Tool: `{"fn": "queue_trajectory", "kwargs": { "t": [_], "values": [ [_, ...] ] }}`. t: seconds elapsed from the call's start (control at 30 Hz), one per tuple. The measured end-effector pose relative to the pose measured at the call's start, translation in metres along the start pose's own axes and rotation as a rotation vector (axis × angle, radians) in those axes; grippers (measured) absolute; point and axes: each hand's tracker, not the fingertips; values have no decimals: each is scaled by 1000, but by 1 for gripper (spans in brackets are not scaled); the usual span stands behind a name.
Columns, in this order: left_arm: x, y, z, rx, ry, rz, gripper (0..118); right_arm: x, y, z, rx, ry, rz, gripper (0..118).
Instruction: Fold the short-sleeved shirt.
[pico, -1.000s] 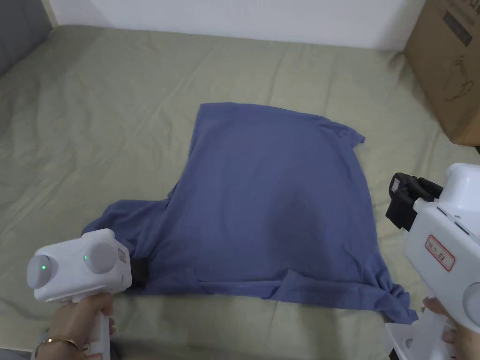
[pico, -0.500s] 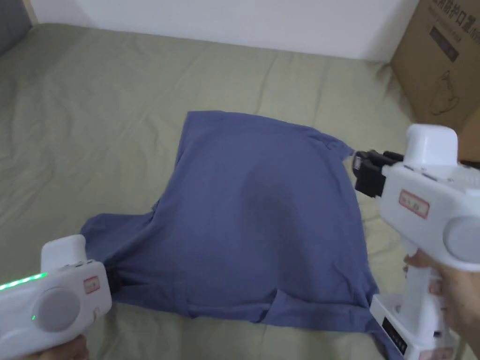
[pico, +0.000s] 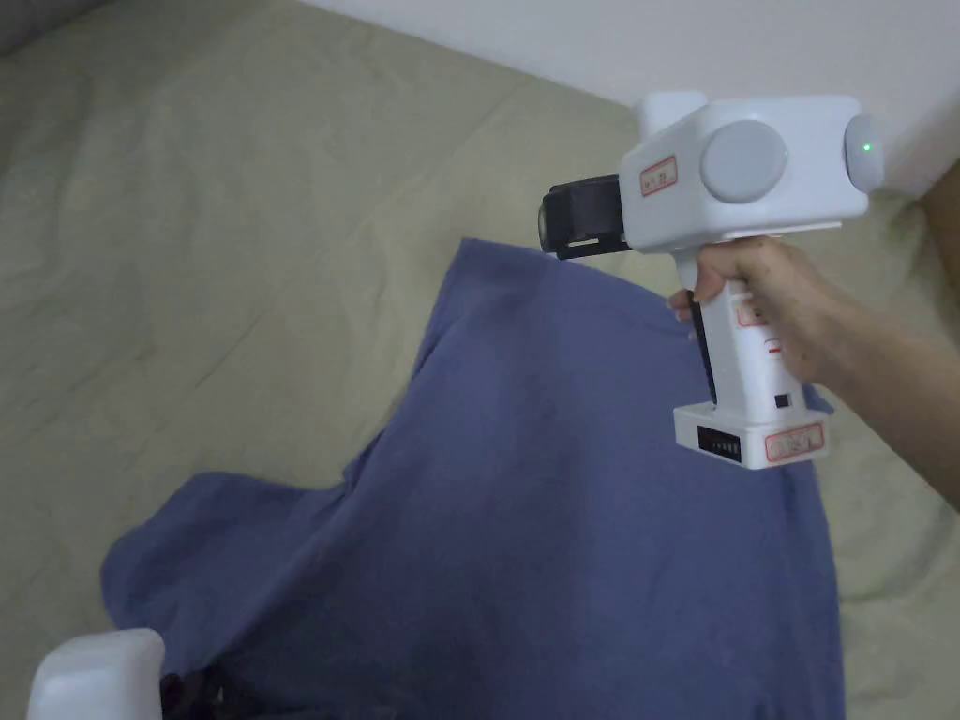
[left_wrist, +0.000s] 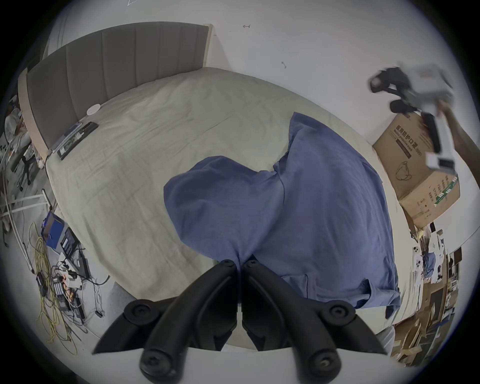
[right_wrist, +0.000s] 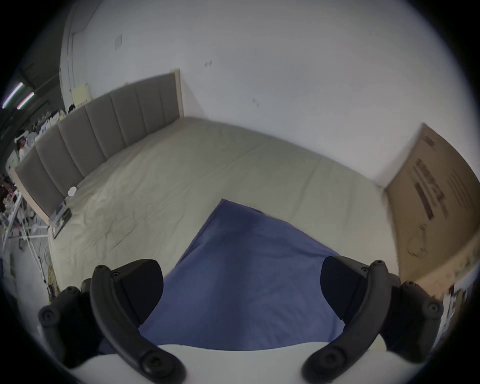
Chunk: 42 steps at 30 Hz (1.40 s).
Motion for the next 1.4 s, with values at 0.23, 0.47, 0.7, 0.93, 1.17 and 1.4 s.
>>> {"fn": "queue_trajectory", "kwargs": {
  "t": [0.23,0.47,0.7,0.93,1.17,1.4],
  "values": [
    [-4,1,-17,-18,57,113,0,-30,54,-177,-226,-80,125,117],
    [2,-1,-40,-106,88,134,0,-31,63,-278,-239,-65,-26,100],
    [-1,-3,-52,-140,79,136,0,-27,55,-275,-172,21,-48,6],
    [-10,-4,-44,-64,41,144,0,2,47,-166,-95,52,-160,6],
    [-5,1,-6,67,19,43,0,58,15,46,55,71,-270,6],
    [0,44,46,253,-138,24,0,113,-53,267,233,-31,-334,6]
  ]
}}
